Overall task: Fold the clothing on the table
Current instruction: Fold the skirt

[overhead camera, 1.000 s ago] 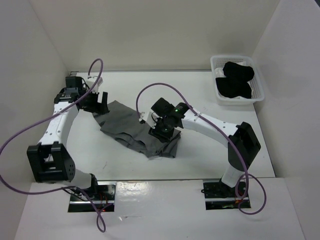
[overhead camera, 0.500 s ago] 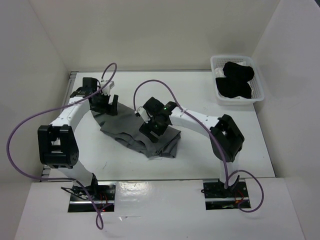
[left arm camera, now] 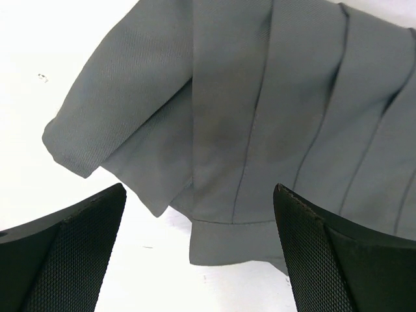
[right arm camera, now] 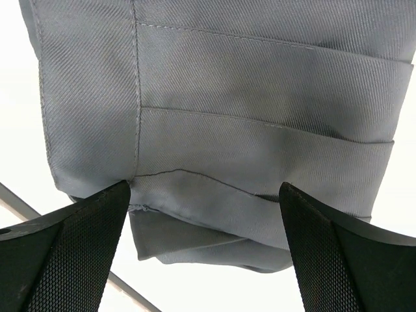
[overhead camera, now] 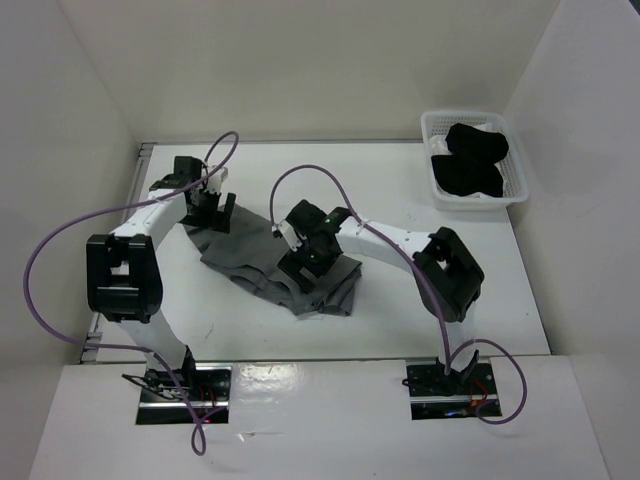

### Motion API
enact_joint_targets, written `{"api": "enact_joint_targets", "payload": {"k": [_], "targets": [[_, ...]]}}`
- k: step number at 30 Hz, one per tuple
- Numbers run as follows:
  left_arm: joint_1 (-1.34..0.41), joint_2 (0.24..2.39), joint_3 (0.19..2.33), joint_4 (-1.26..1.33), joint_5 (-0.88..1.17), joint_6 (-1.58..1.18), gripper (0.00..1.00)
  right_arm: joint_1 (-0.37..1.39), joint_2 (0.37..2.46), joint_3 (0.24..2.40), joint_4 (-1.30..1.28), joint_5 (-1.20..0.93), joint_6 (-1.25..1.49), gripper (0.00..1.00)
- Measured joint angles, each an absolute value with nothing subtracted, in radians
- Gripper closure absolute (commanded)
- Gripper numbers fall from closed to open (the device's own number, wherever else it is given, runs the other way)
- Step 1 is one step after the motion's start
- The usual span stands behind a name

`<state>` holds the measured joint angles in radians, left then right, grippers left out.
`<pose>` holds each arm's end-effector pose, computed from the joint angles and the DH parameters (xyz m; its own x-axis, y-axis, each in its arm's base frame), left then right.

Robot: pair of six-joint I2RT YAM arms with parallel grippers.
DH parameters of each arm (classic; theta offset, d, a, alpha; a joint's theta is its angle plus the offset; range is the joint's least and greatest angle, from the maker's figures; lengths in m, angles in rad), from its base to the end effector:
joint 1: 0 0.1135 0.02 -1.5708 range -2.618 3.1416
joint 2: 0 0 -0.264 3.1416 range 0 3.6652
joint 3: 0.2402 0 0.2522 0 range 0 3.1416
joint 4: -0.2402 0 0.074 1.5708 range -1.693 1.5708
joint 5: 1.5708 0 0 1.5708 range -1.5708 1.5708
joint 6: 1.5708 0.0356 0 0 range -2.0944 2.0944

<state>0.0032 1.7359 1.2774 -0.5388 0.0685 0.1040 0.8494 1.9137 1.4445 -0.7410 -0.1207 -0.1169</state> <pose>0.3690 -0.0013 0.2273 -0.8319 0.1009 -0.5456 0.1210 0.9927 -0.0009 0.2563 0.2979 0.2026 -0.5235 -0.7705 -0.3636 -0.8403 0.5375 0.0707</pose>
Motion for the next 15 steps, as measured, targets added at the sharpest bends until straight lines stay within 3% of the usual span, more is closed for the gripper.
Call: {"api": "enact_joint_targets", "payload": {"k": [15], "targets": [[-0.08, 1.808, 1.283, -0.553, -0.061, 0.097, 0.0, 0.849, 1.97, 1.413, -0.749, -0.107, -0.112, 0.01]]}}
